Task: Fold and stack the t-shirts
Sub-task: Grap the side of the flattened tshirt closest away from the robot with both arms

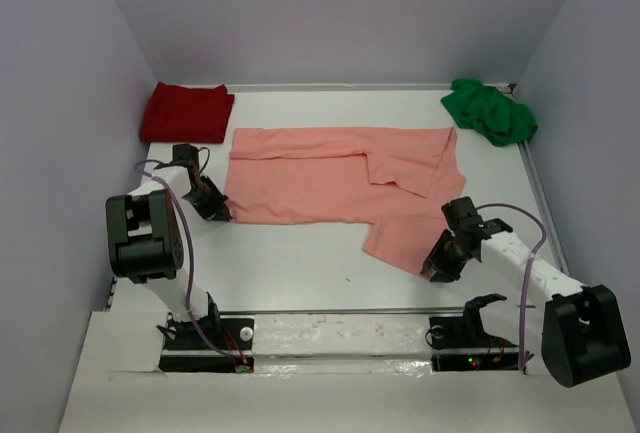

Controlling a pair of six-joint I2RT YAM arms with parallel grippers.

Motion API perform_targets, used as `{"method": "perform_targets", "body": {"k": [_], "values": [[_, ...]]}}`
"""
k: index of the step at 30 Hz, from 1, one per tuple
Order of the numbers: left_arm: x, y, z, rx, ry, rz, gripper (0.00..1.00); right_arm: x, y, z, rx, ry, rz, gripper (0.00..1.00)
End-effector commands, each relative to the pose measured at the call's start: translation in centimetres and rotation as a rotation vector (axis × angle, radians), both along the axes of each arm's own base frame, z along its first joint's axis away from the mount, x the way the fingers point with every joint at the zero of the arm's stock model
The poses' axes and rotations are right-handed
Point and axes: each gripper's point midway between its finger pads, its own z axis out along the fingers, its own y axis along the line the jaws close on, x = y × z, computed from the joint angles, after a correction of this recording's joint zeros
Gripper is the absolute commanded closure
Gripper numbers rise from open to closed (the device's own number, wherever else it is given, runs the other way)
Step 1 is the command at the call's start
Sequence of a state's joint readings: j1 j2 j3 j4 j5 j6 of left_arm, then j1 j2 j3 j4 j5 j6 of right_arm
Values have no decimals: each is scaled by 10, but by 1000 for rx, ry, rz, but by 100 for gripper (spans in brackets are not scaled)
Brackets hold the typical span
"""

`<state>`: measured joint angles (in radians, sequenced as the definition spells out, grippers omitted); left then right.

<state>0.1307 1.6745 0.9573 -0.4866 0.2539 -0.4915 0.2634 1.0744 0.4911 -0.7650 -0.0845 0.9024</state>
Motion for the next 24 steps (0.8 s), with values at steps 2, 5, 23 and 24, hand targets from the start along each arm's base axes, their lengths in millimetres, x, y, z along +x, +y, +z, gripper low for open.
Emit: {"method": "perform_targets", "body": {"k": [2,5,23,24], "values": [[1,3,-2,14,12,-16,100,16,-1,0,-35,-46,6,64],[3,3,-1,15,8,-14,100,18,0,0,-44,-47,13,68],[9,5,5,16,-6,-5,100,47,3,56,-58,-139,70,100],[12,7,8,27,-17,-4,100,50,4,62,-57,-145,73,100]]}}
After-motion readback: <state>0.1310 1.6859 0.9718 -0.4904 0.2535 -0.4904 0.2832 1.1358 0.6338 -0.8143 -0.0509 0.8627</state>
